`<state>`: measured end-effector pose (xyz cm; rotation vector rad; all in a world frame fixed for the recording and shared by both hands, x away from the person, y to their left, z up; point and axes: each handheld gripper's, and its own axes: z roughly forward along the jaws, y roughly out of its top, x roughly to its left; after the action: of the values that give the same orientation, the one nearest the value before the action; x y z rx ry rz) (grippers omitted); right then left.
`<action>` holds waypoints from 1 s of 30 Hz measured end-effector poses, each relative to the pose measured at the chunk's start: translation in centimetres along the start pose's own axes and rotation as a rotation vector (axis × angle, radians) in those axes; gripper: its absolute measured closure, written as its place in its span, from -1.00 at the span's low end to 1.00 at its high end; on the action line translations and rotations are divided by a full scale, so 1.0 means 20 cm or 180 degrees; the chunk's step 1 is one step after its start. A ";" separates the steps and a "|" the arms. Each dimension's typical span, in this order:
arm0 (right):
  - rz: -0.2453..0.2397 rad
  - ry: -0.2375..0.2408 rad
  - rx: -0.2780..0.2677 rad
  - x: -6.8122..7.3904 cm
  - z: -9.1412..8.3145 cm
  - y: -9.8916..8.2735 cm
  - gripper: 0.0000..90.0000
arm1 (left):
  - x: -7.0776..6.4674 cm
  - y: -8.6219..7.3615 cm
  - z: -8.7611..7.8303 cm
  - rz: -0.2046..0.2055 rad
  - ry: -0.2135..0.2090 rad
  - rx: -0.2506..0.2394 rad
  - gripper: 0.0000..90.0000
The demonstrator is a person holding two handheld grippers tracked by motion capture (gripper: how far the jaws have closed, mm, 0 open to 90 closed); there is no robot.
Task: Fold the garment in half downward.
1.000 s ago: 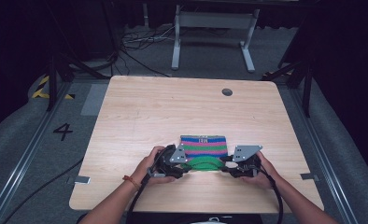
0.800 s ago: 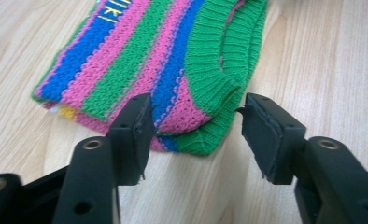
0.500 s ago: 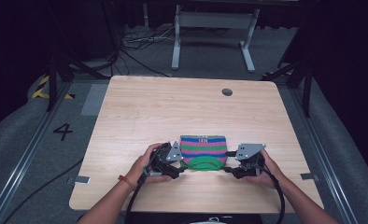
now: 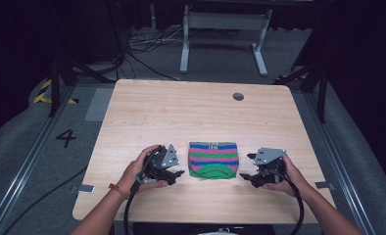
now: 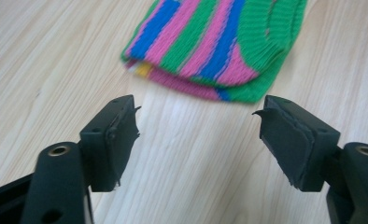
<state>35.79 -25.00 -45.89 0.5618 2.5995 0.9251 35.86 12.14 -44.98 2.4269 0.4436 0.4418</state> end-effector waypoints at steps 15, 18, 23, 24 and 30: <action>0.0229 -0.0232 0.0021 -0.05 -0.11 -0.15 -0.50 | 0.13 -0.24 -0.15 -0.0393 0.0221 0.0077 -0.41; 0.0252 -0.0285 0.0033 -0.07 -0.13 -0.17 -0.52 | 0.14 -0.28 -0.16 -0.0519 0.0309 0.0171 -0.46; 0.0399 -0.0353 0.0024 -0.11 -0.15 -0.25 -0.53 | 0.13 -0.35 -0.19 -0.0516 0.0357 0.0260 -0.50; 0.0418 -0.0368 0.0039 -0.12 -0.16 -0.27 -0.54 | 0.14 -0.37 -0.20 -0.0548 0.0348 0.0256 -0.50; 0.0531 -0.0529 0.0039 -0.15 -0.22 -0.38 -0.56 | 0.16 -0.49 -0.26 -0.0679 0.0293 0.0188 -0.54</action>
<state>34.58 -34.12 -47.20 0.8326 2.4400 0.8723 34.56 23.37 -46.65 2.3891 0.7565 0.4537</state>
